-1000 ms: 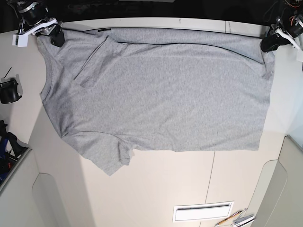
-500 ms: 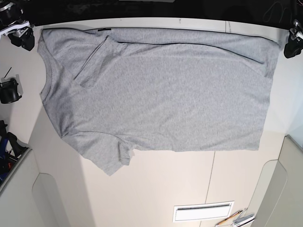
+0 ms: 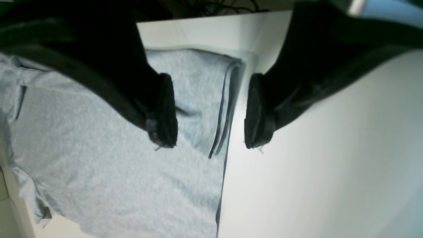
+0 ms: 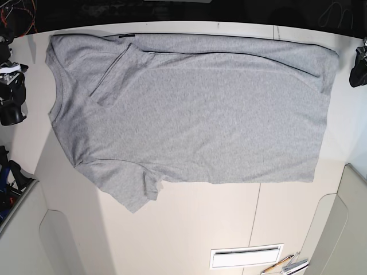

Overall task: Fold the T-shirt properly
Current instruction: 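Move both grippers to the shirt's hem corners and grasp them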

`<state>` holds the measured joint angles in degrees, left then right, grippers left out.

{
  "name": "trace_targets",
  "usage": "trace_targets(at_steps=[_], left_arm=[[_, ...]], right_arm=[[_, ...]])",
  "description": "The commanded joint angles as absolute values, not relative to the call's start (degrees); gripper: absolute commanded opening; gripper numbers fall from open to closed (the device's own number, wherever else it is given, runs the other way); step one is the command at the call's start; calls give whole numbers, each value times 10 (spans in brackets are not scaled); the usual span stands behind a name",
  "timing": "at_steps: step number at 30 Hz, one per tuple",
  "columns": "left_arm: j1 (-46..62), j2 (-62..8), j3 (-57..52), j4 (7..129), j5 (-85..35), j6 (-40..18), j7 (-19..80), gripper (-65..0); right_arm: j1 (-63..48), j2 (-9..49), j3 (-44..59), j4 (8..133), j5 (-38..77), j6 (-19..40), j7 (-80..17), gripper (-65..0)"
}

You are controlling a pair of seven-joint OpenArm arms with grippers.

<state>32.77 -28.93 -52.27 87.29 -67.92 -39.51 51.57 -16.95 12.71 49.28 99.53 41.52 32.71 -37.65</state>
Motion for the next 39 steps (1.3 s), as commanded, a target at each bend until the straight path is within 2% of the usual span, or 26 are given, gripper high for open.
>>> trace_targets(at_steps=[1, 3, 6, 10, 13, 17, 21, 24, 33, 39], left_arm=[[322, -305, -529, 882, -687, -400, 505, -287], [304, -307, -529, 882, -683, -400, 504, -281], [278, -307, -527, 882, -683, -400, 504, -220], [254, -307, -515, 882, -681, -400, 504, -213], [243, -307, -506, 882, -674, -400, 503, -213], [228, -307, -505, 882, -652, -400, 488, -213], [227, -307, -500, 882, -637, -400, 462, -209], [207, -307, -482, 882, -614, -400, 454, -183], [113, -307, -357, 865, -476, -400, 399, -183], [27, -317, -291, 754, -427, -400, 353, -183]], right_arm=[[-153, 143, 491, 1005, 417, 325, -363, -316], [-120, 151, 479, 1005, 400, 321, -362, -316], [-74, 159, 444, 1001, 367, 312, -360, -316], [-19, 166, 379, 962, 296, 291, -329, -315], [31, 168, 334, 900, 258, 287, -312, -313], [104, 171, 296, 790, 227, 287, -286, -211], [166, 174, 282, 682, 197, 287, -252, -205], [204, 174, 277, 611, 197, 291, -239, -205], [233, 173, 226, 532, 163, 293, -223, -205], [231, 173, 225, 532, 163, 292, -223, -205]])
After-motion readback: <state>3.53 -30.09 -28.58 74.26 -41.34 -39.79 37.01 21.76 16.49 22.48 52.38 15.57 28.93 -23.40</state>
